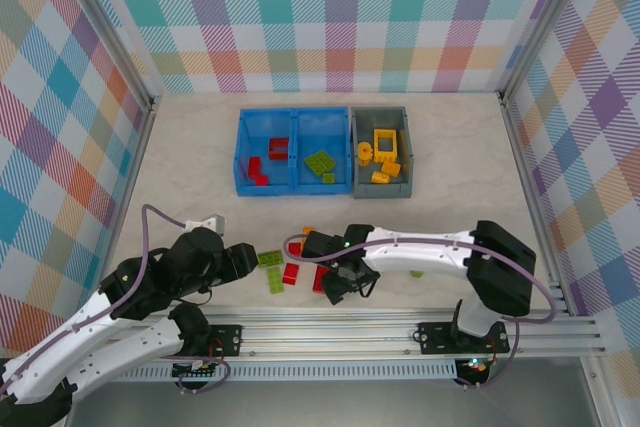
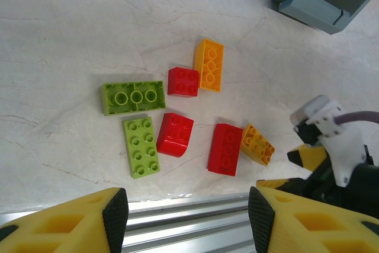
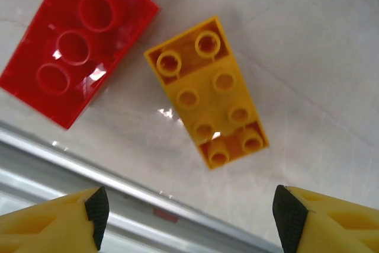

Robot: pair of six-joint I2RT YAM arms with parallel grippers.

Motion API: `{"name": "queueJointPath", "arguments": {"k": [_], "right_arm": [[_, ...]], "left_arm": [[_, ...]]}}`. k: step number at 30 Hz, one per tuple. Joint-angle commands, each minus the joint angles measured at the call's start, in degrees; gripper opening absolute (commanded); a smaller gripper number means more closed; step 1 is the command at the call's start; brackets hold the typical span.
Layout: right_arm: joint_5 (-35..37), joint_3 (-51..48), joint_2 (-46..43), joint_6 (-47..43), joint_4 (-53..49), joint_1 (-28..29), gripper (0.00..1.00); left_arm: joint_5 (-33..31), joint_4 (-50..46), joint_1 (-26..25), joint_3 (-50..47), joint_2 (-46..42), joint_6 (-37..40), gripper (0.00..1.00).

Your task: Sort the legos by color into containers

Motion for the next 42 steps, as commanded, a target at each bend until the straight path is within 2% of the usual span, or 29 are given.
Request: {"name": "queueJointPath", "arguments": {"k": [1, 10, 20, 23, 27, 30, 33, 37, 42], "right_arm": [[0.6, 1.4, 1.7, -6.4, -0.1, -2.3, 0.76], [-1.5, 1.8, 6.7, -9.0, 4.2, -5.7, 0.64], [-2.5, 1.9, 8.8, -8.8, 7.0, -7.6, 0.42], [-0.9, 1.1, 6.9, -8.0, 7.0, -7.7, 0.35], [3.5, 1.5, -1.8, -5.6, 2.7, -9.4, 0.34], [3.4, 1.8, -9.7, -4.8, 0.7, -16.2, 0.34], [-2.0, 3.1, -14.4, -7.0, 3.0, -28.1, 0.34], [-9.5, 9.6, -8.8, -10.2, 6.8, -39.2, 0.34], [-17.5, 20.0, 3.9, -10.2, 9.6, -47.3, 0.33]], "left_arm": [[0.1, 1.2, 0.0, 0.2, 0.2, 0.8, 0.58], [4.6, 6.3, 0.0, -1.7, -0.7, 1.8, 0.6], [8.9, 14.3, 0.0, -6.4, -4.7, 0.6, 0.66], [9.7, 16.6, 0.1, -7.2, -5.4, 0.0, 0.67], [8.9, 18.6, 0.1, -5.9, -4.3, -0.1, 0.67], [9.1, 22.4, 0.1, -4.0, -0.9, 0.5, 0.68], [11.0, 26.5, 0.0, 0.0, 7.5, 2.5, 0.68], [10.1, 29.5, -0.8, 6.1, 18.8, 5.2, 0.67], [0.4, 29.8, -5.1, 14.3, 28.7, 8.7, 0.64]]}}
